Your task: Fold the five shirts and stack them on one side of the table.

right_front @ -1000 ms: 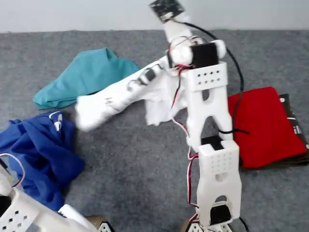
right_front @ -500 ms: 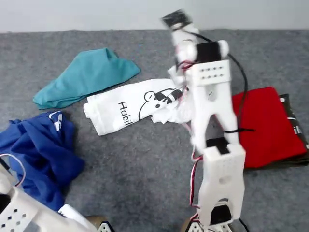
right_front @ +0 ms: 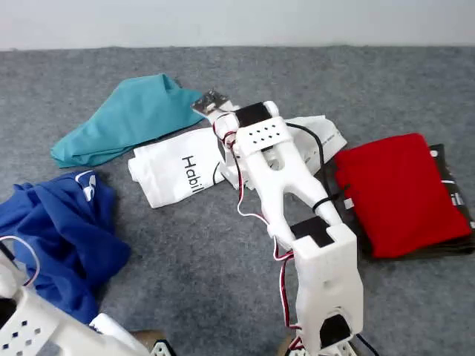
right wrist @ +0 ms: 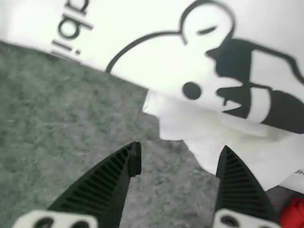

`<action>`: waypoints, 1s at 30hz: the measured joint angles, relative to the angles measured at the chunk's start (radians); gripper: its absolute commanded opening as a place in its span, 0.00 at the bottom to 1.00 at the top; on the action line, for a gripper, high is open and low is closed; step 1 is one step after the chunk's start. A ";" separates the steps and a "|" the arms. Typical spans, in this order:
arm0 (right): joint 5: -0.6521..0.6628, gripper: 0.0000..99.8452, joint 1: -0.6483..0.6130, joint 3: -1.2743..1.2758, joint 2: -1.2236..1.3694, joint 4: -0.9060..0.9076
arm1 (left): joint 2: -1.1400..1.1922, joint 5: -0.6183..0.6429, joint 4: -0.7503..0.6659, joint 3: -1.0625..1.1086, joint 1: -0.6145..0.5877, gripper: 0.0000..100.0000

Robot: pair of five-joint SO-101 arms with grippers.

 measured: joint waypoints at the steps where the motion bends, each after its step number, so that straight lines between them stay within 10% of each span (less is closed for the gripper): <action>1: 0.000 0.25 0.008 0.000 0.011 -0.017 | 0.000 0.000 0.000 0.000 0.000 0.11; 30: 0.000 0.01 0.034 0.000 0.112 -0.118 | 0.000 0.000 0.000 0.000 0.000 0.11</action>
